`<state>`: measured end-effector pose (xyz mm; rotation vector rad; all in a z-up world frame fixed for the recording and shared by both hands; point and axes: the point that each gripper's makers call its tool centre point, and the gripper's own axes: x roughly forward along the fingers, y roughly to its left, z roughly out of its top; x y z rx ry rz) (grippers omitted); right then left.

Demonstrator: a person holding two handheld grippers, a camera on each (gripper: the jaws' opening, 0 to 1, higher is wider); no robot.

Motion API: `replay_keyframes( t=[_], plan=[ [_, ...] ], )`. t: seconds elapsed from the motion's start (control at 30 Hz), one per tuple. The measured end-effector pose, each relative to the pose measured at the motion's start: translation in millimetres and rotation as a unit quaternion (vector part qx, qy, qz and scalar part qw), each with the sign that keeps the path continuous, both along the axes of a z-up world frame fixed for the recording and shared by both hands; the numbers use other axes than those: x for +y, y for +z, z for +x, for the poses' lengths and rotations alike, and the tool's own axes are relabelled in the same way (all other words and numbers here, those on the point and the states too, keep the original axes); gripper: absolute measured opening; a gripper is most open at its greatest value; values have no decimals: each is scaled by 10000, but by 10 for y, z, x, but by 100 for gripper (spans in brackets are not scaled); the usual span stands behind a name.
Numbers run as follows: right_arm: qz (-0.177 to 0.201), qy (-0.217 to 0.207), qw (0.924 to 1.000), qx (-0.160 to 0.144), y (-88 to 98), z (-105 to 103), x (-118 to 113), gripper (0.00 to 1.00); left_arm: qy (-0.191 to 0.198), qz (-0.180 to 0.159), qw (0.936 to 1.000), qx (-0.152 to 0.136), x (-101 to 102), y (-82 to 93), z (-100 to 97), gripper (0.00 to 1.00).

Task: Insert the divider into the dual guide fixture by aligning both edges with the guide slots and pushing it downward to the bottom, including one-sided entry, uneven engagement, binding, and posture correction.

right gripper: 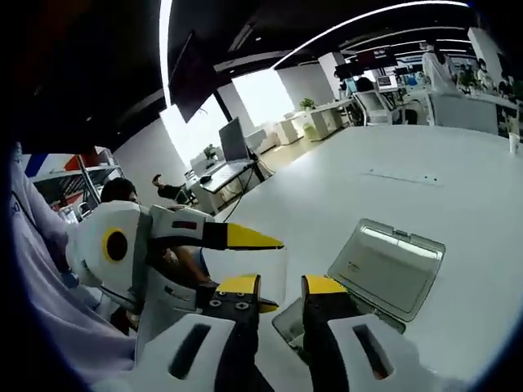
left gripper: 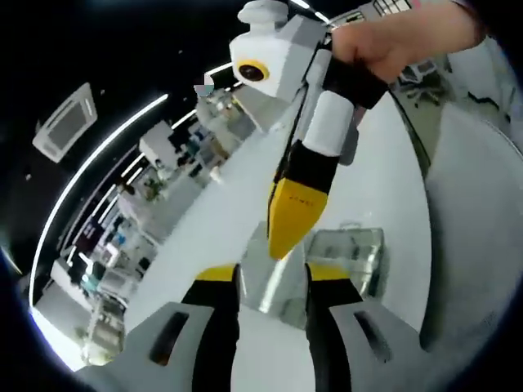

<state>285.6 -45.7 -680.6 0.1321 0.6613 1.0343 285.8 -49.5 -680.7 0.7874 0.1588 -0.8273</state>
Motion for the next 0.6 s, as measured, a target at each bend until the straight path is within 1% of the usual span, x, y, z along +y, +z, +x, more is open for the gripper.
replay_keyframes(
  t=[0.07,0.23,0.33,0.4,0.53,0.6],
  plan=[
    [11,-90,9999,124,-26,18,-17,12,-70,-3,10000,-65,-34,20,-11,29],
    [97,-142,9996,218,-22,24,-14,7,-148,-44,9998,-107,-70,59,-11,29],
    [123,-156,9994,279,-17,20,-12,0,-165,-72,9998,-100,-71,70,-11,29],
    [194,-172,9990,373,-3,9,0,0,-176,-86,9997,-110,-71,79,-11,29],
    [193,-224,9986,446,-11,9,-8,0,-218,-86,9997,-106,-69,82,-20,29],
    [223,-248,9983,487,-3,4,-7,0,-257,-55,9995,-164,-69,90,-28,29]
  ],
)
